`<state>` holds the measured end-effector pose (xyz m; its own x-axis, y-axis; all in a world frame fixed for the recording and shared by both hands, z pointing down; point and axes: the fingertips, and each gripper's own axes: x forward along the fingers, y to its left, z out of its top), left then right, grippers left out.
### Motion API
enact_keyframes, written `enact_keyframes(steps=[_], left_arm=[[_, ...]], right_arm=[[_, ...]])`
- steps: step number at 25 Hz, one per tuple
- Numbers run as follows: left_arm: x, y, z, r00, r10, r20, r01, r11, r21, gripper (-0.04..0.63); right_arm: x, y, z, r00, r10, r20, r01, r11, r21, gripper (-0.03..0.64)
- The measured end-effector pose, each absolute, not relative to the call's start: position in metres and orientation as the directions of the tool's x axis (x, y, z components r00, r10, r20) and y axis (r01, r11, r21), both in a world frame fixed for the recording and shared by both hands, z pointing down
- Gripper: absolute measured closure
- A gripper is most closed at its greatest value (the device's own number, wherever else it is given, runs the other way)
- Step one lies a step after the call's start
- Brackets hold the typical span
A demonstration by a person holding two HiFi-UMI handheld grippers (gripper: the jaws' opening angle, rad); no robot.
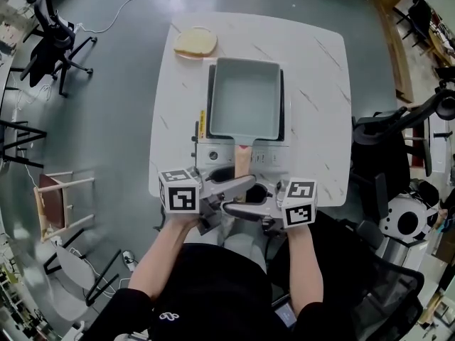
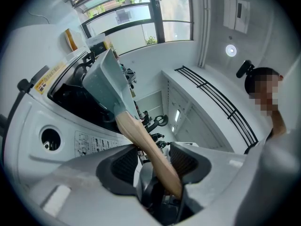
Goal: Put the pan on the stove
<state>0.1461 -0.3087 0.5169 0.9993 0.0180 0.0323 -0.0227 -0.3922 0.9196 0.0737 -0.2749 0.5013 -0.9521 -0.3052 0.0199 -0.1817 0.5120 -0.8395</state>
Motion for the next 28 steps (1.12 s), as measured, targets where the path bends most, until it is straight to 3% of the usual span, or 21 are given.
enact_keyframes(steps=[28], left_arm=[[0.156,-0.321,0.539,0.999,0.015,0.033,-0.024,-0.387,0.922,0.377]], right_arm=[[0.083,-0.287,0.524,-0.951,-0.304,0.062,-0.213,0.495,-0.842,0.383]])
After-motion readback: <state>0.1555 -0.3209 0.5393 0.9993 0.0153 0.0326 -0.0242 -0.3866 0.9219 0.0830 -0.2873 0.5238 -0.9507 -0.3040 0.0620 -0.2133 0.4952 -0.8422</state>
